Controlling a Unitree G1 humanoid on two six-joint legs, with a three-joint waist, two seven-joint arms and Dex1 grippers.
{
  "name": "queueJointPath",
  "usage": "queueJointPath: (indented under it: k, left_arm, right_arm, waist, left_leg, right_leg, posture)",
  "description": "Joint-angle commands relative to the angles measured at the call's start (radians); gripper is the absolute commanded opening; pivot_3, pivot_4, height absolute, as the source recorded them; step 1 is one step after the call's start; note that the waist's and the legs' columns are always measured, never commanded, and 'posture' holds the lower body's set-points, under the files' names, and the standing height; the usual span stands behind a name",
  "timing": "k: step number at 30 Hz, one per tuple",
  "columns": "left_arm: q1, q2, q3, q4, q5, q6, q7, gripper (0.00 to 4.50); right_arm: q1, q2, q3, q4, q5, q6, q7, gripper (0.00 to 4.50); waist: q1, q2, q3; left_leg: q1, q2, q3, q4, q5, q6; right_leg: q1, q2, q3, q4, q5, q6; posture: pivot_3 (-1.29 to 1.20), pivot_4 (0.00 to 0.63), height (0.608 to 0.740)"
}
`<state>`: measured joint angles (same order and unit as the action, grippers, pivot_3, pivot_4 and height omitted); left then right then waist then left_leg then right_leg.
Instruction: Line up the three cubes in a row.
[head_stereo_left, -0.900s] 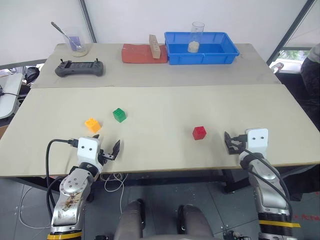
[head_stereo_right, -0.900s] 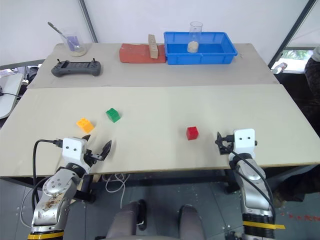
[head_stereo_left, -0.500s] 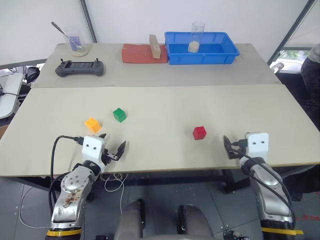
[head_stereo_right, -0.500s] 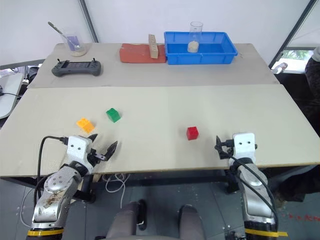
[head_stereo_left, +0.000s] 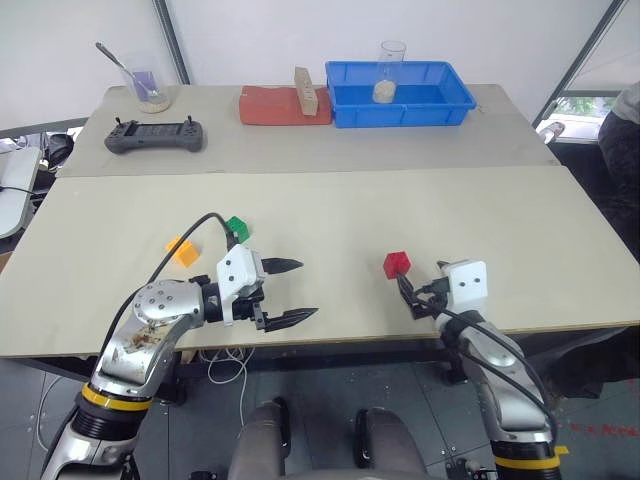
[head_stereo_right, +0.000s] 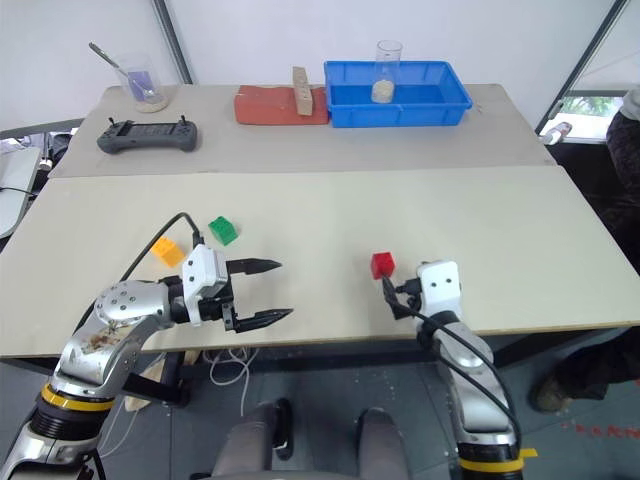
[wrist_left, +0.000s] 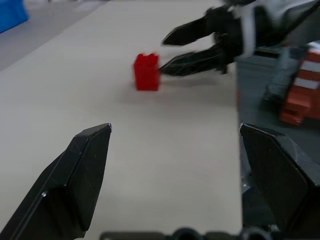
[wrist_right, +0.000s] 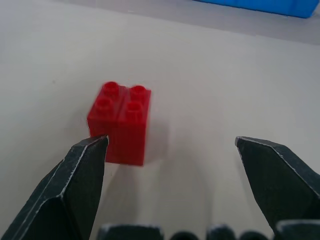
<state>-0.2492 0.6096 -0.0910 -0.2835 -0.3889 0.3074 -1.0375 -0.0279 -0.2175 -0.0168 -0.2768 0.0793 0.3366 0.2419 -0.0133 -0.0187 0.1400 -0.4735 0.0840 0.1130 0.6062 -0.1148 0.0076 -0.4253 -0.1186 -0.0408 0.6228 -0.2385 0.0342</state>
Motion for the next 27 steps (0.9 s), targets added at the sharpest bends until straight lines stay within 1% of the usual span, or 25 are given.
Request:
queueJointPath:
  k: [1, 11, 16, 17, 18, 19, 20, 24, 25, 27]
  left_arm:
    - [-0.031, 0.011, 0.003, 0.011, -0.014, -0.016, -0.031, 4.37]
    - [-0.013, 0.001, 0.015, -0.017, -0.021, -0.002, -0.004, 4.37]
    - [-0.008, -0.003, 0.015, -0.026, -0.019, -0.001, 0.017, 4.37]
    - [-0.007, -0.002, 0.015, -0.027, -0.020, -0.001, 0.019, 4.50]
    - [-0.006, -0.002, 0.015, -0.029, -0.020, 0.000, 0.021, 4.50]
    - [-0.004, -0.001, 0.014, -0.030, -0.020, 0.000, 0.023, 4.50]
    - [0.001, 0.001, 0.015, -0.033, -0.020, -0.001, 0.023, 4.50]
    - [0.011, 0.003, 0.016, -0.042, -0.022, 0.000, 0.030, 4.50]
    - [0.013, 0.003, 0.016, -0.044, -0.022, 0.001, 0.031, 4.50]
    - [0.017, 0.005, 0.018, -0.046, -0.022, 0.001, 0.032, 4.50]
  right_arm:
    - [-0.030, 0.020, 0.022, 0.003, -0.006, -0.008, -0.014, 4.50]
    - [-0.101, 0.056, 0.054, 0.091, -0.044, -0.036, -0.045, 4.50]
    - [-0.124, 0.072, 0.044, 0.125, -0.052, -0.044, -0.067, 4.50]
    - [-0.125, 0.075, 0.041, 0.128, -0.048, -0.045, -0.066, 3.94]
    - [-0.127, 0.076, 0.039, 0.129, -0.048, -0.047, -0.066, 3.72]
    - [-0.128, 0.076, 0.037, 0.130, -0.048, -0.050, -0.065, 3.23]
    - [-0.127, 0.076, 0.038, 0.128, -0.050, -0.051, -0.065, 2.96]
    - [-0.123, 0.073, 0.035, 0.115, -0.044, -0.050, -0.061, 1.58]
    - [-0.121, 0.071, 0.033, 0.106, -0.039, -0.047, -0.056, 1.43]
    - [-0.118, 0.054, 0.030, 0.084, -0.021, -0.032, -0.024, 1.43]
  waist:
    - [0.001, 0.000, 0.000]
    - [0.002, 0.000, 0.000]
    - [0.001, 0.000, 0.000]
    - [0.001, 0.000, 0.000]
    - [0.001, 0.000, 0.000]
    - [0.002, 0.000, 0.000]
    - [0.001, 0.000, 0.000]
    - [0.001, 0.000, 0.000]
    - [0.002, 0.000, 0.000]
    - [0.002, 0.000, 0.000]
  left_leg:
    - [0.000, 0.000, 0.000, 0.000, 0.000, 0.000]
    - [0.000, 0.000, 0.000, 0.002, 0.000, 0.000]
    - [-0.001, 0.000, 0.000, 0.002, 0.000, 0.000]
    - [-0.001, 0.000, 0.000, 0.002, 0.000, 0.000]
    - [-0.001, 0.000, 0.000, 0.002, 0.000, 0.000]
    - [-0.001, 0.000, 0.000, 0.002, 0.000, 0.000]
    - [-0.001, 0.000, 0.000, 0.002, 0.000, 0.000]
    - [-0.001, 0.000, 0.000, 0.002, 0.000, 0.000]
    - [-0.001, 0.000, 0.000, 0.002, 0.000, 0.000]
    - [-0.001, 0.000, 0.000, 0.002, 0.000, 0.000]
  right_leg:
    - [0.001, 0.000, 0.000, 0.000, 0.000, 0.000]
    - [0.001, 0.001, 0.000, 0.000, 0.000, 0.001]
    - [0.001, 0.001, 0.000, 0.001, 0.000, 0.001]
    - [0.001, 0.001, 0.000, 0.002, 0.000, 0.000]
    - [0.001, 0.001, 0.000, 0.002, 0.000, 0.000]
    - [0.002, 0.001, 0.000, 0.002, 0.000, 0.000]
    - [0.002, 0.001, 0.000, 0.002, 0.000, 0.000]
    - [0.002, 0.001, 0.000, 0.002, 0.000, 0.000]
    - [0.002, 0.001, 0.000, 0.002, 0.001, 0.000]
    - [0.002, 0.002, 0.000, 0.002, 0.001, 0.000]
  posture:
    - [0.00, 0.150, 0.740]
    - [0.00, 0.150, 0.740]
    - [0.00, 0.150, 0.740]
    - [0.00, 0.150, 0.740]
    - [0.00, 0.150, 0.740]
    - [0.00, 0.150, 0.740]
    - [0.00, 0.150, 0.740]
    - [0.00, 0.150, 0.740]
    - [0.00, 0.150, 0.740]
    - [0.00, 0.150, 0.740]
